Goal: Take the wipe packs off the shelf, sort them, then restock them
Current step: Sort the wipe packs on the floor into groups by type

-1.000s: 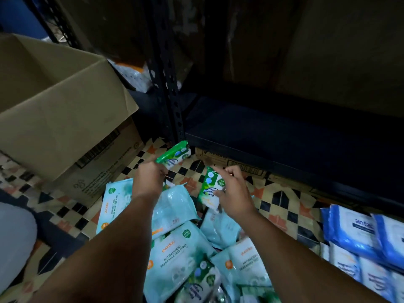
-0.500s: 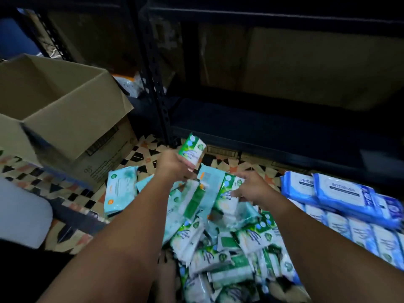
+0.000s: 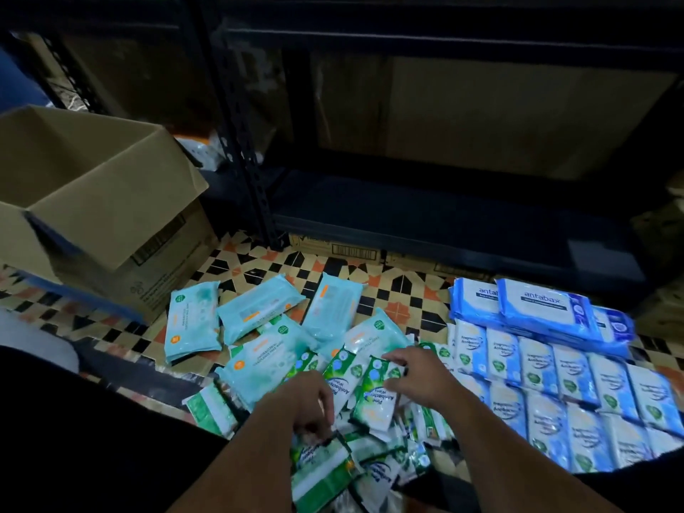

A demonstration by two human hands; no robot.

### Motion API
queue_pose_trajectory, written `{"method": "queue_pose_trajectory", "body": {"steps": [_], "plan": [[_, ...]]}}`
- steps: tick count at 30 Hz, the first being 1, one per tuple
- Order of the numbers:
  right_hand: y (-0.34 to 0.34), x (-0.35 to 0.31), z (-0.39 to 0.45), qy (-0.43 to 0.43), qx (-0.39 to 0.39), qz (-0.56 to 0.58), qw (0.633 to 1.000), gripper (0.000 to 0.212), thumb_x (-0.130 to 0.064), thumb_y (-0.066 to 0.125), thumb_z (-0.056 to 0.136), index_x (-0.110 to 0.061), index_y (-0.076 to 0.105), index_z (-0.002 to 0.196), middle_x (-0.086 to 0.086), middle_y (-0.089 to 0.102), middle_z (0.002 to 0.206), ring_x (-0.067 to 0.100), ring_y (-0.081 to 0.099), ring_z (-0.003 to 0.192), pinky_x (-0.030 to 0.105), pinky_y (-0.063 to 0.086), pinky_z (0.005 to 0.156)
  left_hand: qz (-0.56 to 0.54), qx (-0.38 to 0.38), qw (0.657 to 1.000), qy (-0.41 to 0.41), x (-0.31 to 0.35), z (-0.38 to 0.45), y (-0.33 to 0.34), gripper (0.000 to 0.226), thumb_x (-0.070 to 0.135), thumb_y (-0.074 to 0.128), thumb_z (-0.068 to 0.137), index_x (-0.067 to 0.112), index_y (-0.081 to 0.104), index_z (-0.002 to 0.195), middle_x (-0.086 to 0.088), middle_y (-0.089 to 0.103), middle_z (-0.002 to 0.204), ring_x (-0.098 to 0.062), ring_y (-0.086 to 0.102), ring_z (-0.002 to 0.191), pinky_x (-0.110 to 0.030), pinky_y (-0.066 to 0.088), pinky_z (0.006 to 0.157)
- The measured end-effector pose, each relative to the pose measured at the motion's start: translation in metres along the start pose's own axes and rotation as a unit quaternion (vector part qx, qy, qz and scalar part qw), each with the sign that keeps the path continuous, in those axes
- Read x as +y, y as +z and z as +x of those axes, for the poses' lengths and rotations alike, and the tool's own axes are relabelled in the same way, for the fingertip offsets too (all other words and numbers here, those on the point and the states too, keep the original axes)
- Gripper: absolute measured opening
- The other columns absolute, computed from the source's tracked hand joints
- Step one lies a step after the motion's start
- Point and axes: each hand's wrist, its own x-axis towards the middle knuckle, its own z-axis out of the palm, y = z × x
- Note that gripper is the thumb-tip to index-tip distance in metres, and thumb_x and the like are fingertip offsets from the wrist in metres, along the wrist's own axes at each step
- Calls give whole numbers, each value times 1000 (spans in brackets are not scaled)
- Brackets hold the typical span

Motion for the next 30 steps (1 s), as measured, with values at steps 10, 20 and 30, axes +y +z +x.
{"method": "queue_pose_trajectory", "body": {"steps": [10,20,30], "plan": [[-2,4,48,-61,132,-102,984,33,-17,55,100,-26,64,130,1,56,138,27,42,127,36,39,106,84,-45,990,-100,56,36,-80,8,-5,63,85,-4,70,83,-16,73,73,-25,67,57,-28,52,60],[-23,-20,102,-113,-149,-323,928,100,0,70,79,-47,24,154,-9,5,168,24,-10,154,55,3,124,3,261,964,-40,24,141,-101,57,21,64,92,10,39,143,-19,60,129,-38,56,121,-41,47,99],[-7,0,138,-131,-149,-302,933,84,-31,77,83,-52,26,147,-6,21,158,41,3,151,58,8,118,-17,203,973,-108,34,207,-113,95,42,90,68,3,43,140,-14,56,135,-31,57,123,-39,50,102]]}}
